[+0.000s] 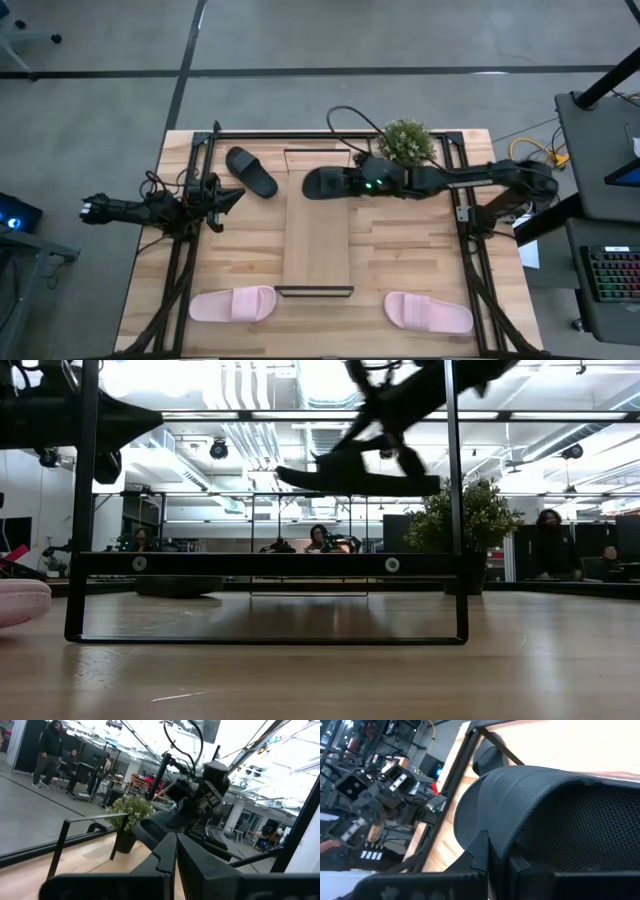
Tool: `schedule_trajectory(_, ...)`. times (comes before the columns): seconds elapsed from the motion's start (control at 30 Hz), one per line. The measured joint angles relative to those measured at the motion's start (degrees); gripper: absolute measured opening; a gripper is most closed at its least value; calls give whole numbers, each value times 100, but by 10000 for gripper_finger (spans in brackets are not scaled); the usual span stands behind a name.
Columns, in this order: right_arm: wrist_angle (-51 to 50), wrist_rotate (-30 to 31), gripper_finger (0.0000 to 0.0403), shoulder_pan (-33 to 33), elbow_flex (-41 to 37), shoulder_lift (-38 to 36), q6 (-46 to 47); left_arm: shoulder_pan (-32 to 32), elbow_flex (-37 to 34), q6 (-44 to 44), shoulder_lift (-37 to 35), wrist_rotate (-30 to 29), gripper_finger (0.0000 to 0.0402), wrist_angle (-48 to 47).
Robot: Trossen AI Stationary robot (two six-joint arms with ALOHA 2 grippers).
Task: Pick and place slides into the shelf
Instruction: Put the right black slide on the shelf
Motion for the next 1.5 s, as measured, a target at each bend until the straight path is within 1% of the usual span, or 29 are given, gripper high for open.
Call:
schedule_trajectory(0.17,-48,-497,11,-271,809,767,-68,0,12,-9,2,6,0,20)
schedule_trajectory(0.3,-48,-589,11,-293,1308,1247,-47,0,16,-11,4,8,0,22)
schedule_trajectory(0.43,-211,-601,11,-287,1569,1577,-6,0,23,-13,4,9,0,20)
schedule_trajectory(0.67,-137,-212,11,-335,1678,1848,174,0,25,-2,8,8,0,20)
schedule_trajectory(0.83,86,-229,11,-411,1637,1932,394,0,25,2,4,6,0,8)
schedule_trajectory(1.0,127,-313,11,-506,1632,1986,481,0,24,17,6,6,0,20)
schedule_trajectory(1.23,369,-591,11,-677,1654,2153,486,0,25,17,7,6,0,19)
schedule_trajectory(1.5,296,-834,11,-815,1636,2204,491,0,25,22,6,4,0,7)
